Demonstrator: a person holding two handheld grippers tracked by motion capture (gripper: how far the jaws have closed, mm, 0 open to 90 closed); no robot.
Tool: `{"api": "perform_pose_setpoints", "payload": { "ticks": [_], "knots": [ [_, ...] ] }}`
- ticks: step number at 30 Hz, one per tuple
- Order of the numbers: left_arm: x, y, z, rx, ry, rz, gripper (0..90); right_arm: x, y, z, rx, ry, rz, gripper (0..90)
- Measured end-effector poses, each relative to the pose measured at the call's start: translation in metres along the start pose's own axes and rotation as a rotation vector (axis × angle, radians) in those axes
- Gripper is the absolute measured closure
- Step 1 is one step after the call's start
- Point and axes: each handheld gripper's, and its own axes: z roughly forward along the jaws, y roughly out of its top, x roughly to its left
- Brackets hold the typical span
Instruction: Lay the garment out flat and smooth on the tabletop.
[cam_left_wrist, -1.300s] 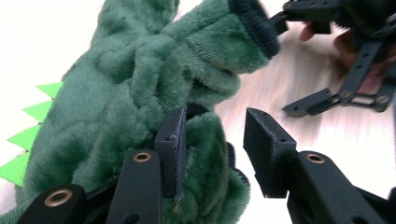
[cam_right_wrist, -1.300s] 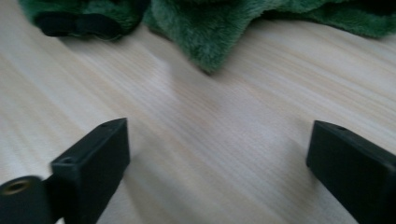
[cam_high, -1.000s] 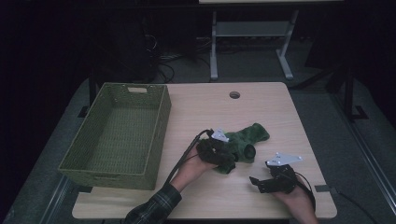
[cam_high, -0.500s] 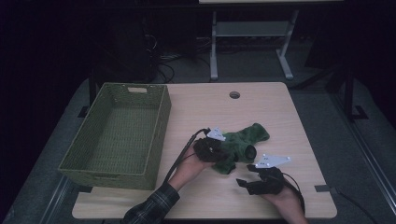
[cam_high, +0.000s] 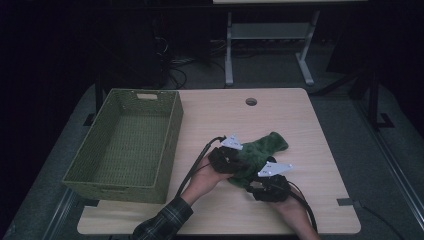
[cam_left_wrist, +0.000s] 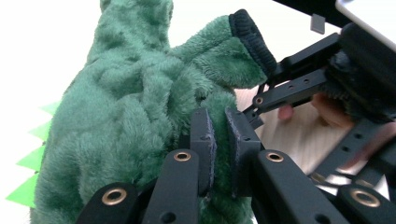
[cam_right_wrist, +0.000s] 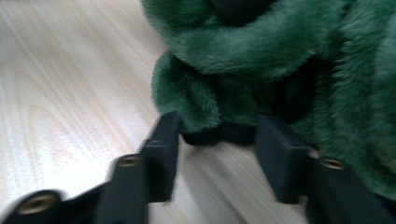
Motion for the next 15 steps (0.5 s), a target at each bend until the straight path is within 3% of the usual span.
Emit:
{"api": "perform_pose_setpoints", "payload": {
  "ticks": [1,4,8,15],
  "knots": [
    [0.000,0.000,-0.001,-0.001,-0.003,-0.001,82.4,-0.001,0.000,-0.001,0.000,-0.001,-0.004,71.8],
    [0.001,0.000,-0.003,-0.005,-0.004,-0.005,82.3,-0.004,0.000,-0.004,0.002,0.008,-0.003,82.4],
    [0.002,0.002,-0.010,-0.025,-0.005,-0.013,82.3,-0.008,-0.001,-0.009,0.014,0.008,-0.001,84.7],
    [0.008,0.002,-0.025,-0.049,0.007,-0.023,82.1,-0.028,-0.005,-0.029,0.002,-0.018,0.036,85.0]
  ]
}}
